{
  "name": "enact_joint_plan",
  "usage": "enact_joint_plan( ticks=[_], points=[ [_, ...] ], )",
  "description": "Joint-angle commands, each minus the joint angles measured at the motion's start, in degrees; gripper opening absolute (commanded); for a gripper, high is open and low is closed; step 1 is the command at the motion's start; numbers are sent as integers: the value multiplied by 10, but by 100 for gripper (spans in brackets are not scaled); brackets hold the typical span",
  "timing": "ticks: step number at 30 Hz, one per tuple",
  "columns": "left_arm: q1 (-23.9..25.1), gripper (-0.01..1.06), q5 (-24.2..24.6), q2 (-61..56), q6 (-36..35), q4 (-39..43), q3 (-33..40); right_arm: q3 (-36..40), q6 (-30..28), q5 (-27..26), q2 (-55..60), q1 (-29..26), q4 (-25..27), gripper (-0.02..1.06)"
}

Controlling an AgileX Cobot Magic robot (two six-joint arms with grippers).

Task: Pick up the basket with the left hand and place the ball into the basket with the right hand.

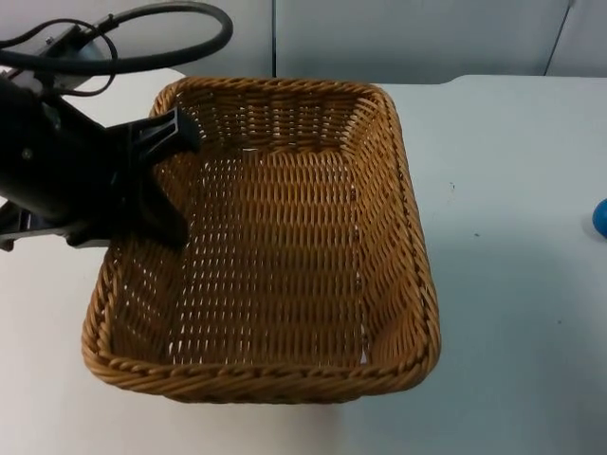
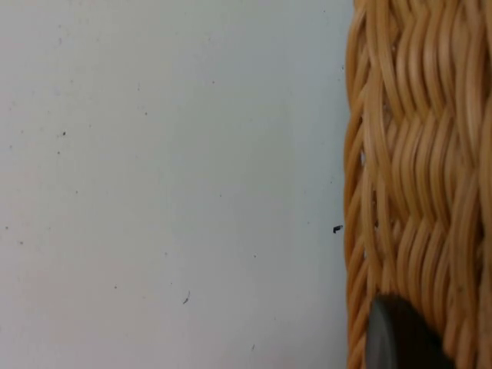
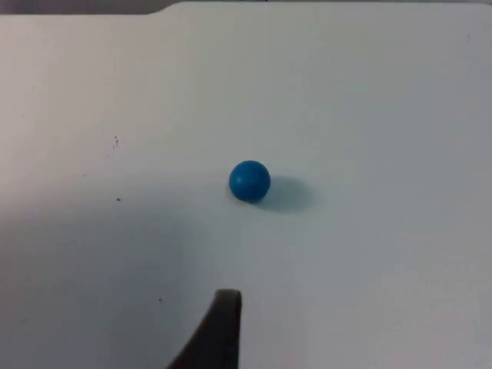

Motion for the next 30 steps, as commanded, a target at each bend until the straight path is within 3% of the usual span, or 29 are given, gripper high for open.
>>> enact_joint_plan(
  ticks=[1,10,23,30],
  points=[
    [3,0,8,-9,1,-9,1,-22,-5,-22,57,-3,1,92],
    [3,0,8,-9,1,-2,1,-140,-36,-48,276,-3,0,92],
    [3,0,7,-9,1,6,1,-285,-87,-37,546,-3,26,92],
    [3,0,9,-9,1,6,1,-329,-157,-37,646,-41,116,92]
  ],
)
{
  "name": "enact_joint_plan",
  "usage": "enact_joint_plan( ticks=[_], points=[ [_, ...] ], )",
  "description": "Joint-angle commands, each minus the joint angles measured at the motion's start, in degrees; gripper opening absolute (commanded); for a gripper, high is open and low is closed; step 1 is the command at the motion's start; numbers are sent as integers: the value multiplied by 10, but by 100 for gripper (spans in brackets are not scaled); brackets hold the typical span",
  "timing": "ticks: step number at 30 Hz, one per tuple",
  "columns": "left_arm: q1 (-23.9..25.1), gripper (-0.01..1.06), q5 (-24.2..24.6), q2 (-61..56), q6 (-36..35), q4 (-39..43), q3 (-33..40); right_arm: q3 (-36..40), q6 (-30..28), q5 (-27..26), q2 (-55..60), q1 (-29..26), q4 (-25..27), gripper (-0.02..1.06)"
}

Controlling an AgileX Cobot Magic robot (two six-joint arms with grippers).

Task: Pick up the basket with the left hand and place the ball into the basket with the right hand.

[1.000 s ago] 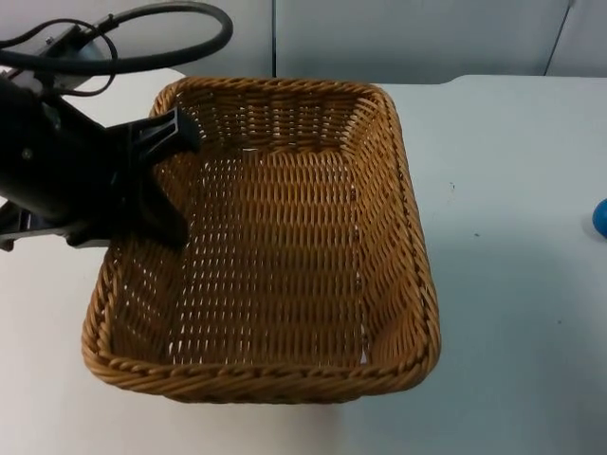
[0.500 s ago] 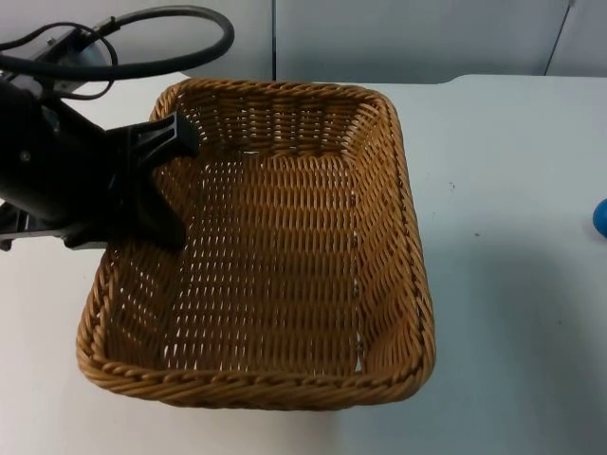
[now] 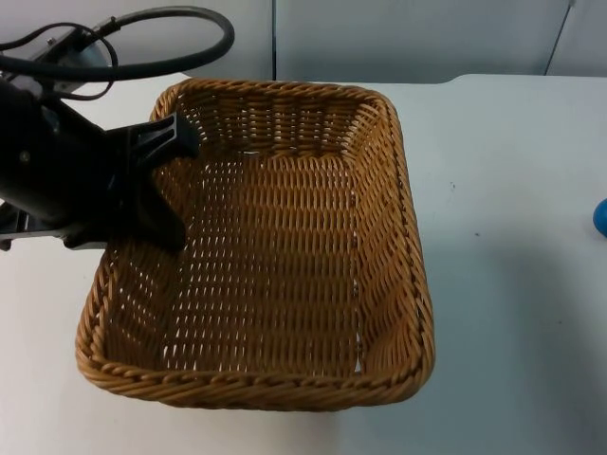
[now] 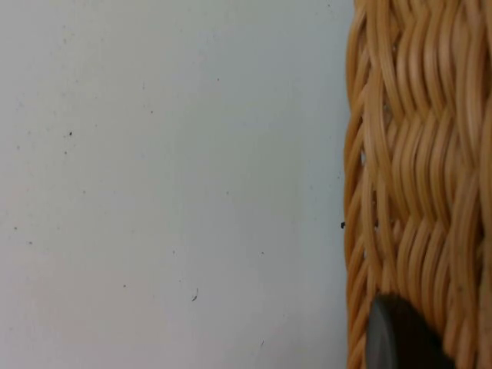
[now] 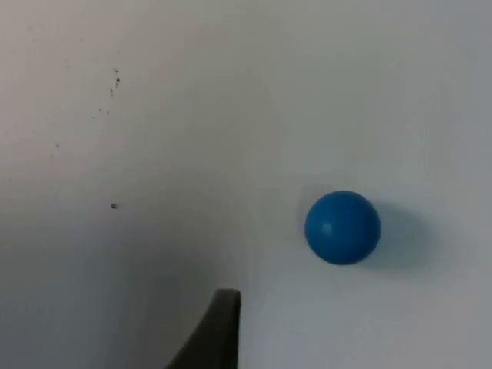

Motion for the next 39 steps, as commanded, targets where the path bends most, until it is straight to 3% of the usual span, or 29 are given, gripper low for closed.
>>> enact_joint_plan(
  ticks=[1,5,18,33,36,39],
  points=[
    [3,0,8,-9,0,-7,1,-14,-27,0,32,-20,27,92],
    [3,0,6,-9,0,-7,1,-22,-40,-4,69,-32,26,92],
    [3,0,6,-9,-2,-8,1,-22,-40,-88,173,-32,30,92],
    [3,0,3,-9,-2,-9,1,-28,-48,-132,238,-32,32,88],
    [3,0,3,-9,-2,-9,1,-28,-48,-136,242,-32,37,85],
    [3,0,3,-9,-2,-9,1,-28,-48,-138,247,-32,38,72]
  ],
)
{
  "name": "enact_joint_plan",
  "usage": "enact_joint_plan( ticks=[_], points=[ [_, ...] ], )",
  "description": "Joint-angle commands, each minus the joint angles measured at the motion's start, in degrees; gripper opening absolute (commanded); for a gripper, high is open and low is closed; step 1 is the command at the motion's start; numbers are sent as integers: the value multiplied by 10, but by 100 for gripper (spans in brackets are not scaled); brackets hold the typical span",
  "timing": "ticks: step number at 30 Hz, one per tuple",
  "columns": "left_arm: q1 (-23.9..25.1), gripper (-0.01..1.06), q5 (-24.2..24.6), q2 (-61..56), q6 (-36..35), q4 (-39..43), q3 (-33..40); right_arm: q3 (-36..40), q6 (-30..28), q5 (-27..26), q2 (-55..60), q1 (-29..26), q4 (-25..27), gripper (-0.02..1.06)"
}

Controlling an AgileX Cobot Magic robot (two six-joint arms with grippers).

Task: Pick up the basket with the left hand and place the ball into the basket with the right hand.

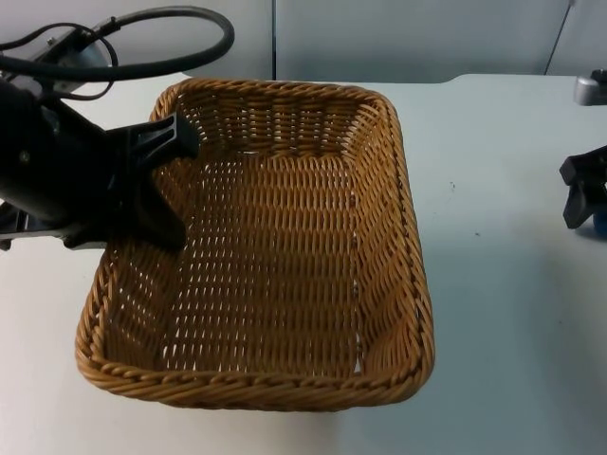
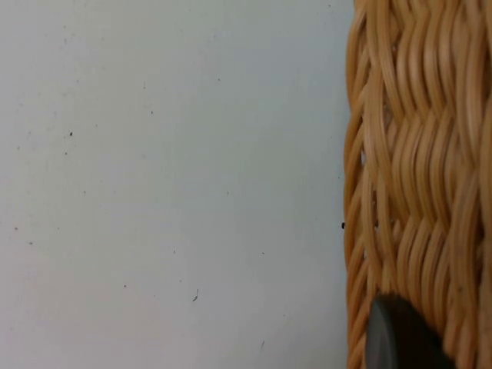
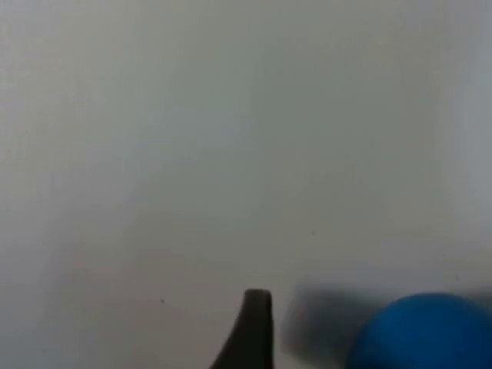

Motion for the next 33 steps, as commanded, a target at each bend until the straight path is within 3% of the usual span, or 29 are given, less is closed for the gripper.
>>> enact_joint_plan(
  ticks=[1,12,14,15,19,25,33],
  points=[
    [3,0,3,-9,-2,-10,1,-4,-4,-5,2,-2,4,72],
    [3,0,3,-9,-2,-13,1,-4,13,0,3,-2,5,51],
    [3,0,3,-9,-4,-12,1,-4,17,1,3,-2,5,38],
    [3,0,3,-9,-4,-12,1,-4,17,1,3,-2,5,38],
    [3,0,3,-9,-4,-12,1,-4,17,7,1,-2,5,-1],
    [3,0,3,-9,-4,-14,1,-4,17,18,-37,-2,5,0],
    [3,0,3,-9,-4,-15,1,-4,10,42,-180,-2,12,0]
  ],
)
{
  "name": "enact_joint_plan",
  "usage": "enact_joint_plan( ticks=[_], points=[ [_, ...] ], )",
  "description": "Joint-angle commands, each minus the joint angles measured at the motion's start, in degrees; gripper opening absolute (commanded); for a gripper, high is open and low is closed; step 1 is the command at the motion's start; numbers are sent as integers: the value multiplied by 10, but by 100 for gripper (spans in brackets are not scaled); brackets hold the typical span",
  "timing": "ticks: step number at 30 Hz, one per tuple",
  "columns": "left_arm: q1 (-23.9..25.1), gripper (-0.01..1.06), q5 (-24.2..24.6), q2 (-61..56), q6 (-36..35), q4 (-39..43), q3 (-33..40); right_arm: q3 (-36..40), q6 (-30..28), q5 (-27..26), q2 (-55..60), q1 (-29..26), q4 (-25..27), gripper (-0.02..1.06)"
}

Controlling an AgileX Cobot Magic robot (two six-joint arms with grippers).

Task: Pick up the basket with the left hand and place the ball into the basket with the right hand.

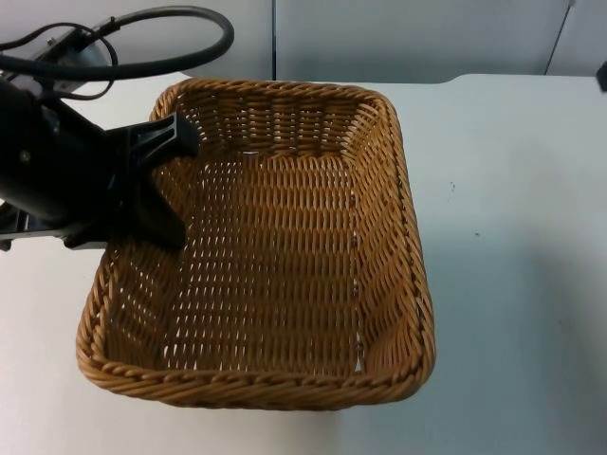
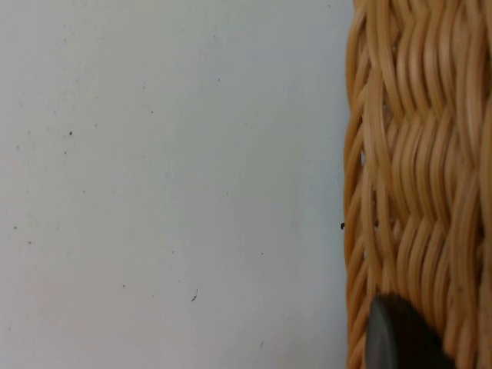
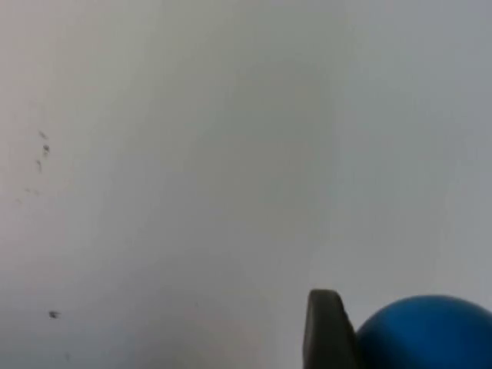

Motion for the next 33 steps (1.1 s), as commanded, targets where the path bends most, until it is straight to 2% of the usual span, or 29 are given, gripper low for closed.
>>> enact_joint_plan(
  ticks=[1,8,13,16,17,18,21,22,27,33],
  points=[
    [3,0,3,-9,-3,-17,1,-4,-3,17,-59,-2,6,0],
    [3,0,3,-9,-3,-24,1,-4,-15,57,-153,7,18,0],
    [3,0,3,-9,-3,-24,1,-4,-18,65,-205,55,19,0],
    [3,0,3,-9,-3,-24,1,-4,-18,70,-222,116,19,0],
    [3,0,3,-9,-3,-24,1,-4,-18,70,-222,116,19,0],
    [3,0,3,-9,-3,-24,1,-4,-18,71,-224,154,19,0],
    [3,0,3,-9,-3,-24,1,-4,-18,65,-221,219,18,0],
    [3,0,3,-9,-3,-24,1,-4,-18,65,-221,219,18,0],
    [3,0,3,-9,-3,-24,1,-4,-16,45,-213,300,39,0],
    [3,0,3,-9,-3,-24,1,-3,-17,20,-195,345,65,0]
  ],
)
